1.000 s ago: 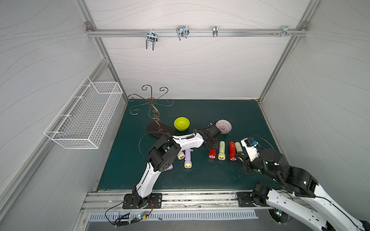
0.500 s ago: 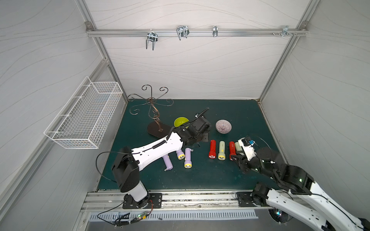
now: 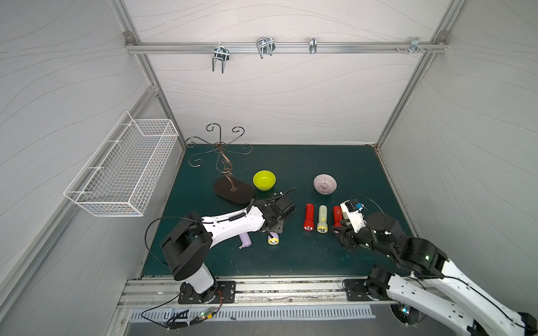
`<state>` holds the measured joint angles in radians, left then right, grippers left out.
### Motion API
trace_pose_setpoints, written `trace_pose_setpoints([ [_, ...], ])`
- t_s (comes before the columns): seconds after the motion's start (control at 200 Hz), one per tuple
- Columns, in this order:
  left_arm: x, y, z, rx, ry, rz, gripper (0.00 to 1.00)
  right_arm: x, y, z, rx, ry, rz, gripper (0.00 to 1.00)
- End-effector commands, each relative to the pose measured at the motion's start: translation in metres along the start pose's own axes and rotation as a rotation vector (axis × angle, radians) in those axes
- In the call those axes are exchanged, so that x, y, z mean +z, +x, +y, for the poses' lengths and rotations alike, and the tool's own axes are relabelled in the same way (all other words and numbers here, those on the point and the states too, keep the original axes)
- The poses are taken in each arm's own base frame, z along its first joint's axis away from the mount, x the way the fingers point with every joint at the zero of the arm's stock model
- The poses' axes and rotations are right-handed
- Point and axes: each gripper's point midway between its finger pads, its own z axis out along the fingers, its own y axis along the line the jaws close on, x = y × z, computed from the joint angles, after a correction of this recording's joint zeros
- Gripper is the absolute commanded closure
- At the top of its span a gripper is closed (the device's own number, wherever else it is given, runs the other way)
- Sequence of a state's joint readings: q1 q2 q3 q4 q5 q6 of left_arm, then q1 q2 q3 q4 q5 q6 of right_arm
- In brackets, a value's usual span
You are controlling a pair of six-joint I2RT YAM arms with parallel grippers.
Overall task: Close the plug at the bottom of the flashlight
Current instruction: Pick up the flashlight from the center of the board.
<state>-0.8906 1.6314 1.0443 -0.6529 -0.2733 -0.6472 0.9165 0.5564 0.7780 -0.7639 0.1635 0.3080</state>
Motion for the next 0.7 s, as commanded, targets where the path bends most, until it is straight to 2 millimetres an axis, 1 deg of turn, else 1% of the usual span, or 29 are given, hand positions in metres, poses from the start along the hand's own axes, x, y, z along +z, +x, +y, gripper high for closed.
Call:
trace_pose_setpoints([
  [0.0, 0.012, -0.002, -0.006, -0.027, 0.016, 0.007, 0.44, 0.0, -0.002, 0.0, 0.017, -0.004, -0.013, 0.43],
  [0.085, 0.017, -0.004, -0.012, -0.031, 0.041, 0.012, 0.44, 0.0, 0.0, -0.001, 0.014, 0.001, -0.012, 0.43],
  [0.205, 0.025, -0.004, -0.016, -0.031, 0.052, 0.032, 0.44, 0.001, 0.001, -0.003, 0.011, 0.011, -0.012, 0.42],
  [0.435, 0.047, 0.007, -0.021, -0.043, 0.075, 0.091, 0.48, 0.004, 0.002, -0.004, 0.001, 0.018, -0.007, 0.41],
  [0.565, 0.055, 0.009, -0.021, -0.047, 0.072, 0.1, 0.49, 0.006, 0.002, -0.003, 0.0, 0.015, -0.006, 0.4],
  [0.645, 0.058, 0.006, -0.021, -0.051, 0.075, 0.093, 0.52, 0.007, 0.003, -0.003, 0.001, 0.013, -0.003, 0.4],
  [0.69, 0.058, 0.004, -0.022, -0.045, 0.08, 0.085, 0.57, 0.006, 0.003, -0.003, 0.004, 0.012, -0.005, 0.4],
])
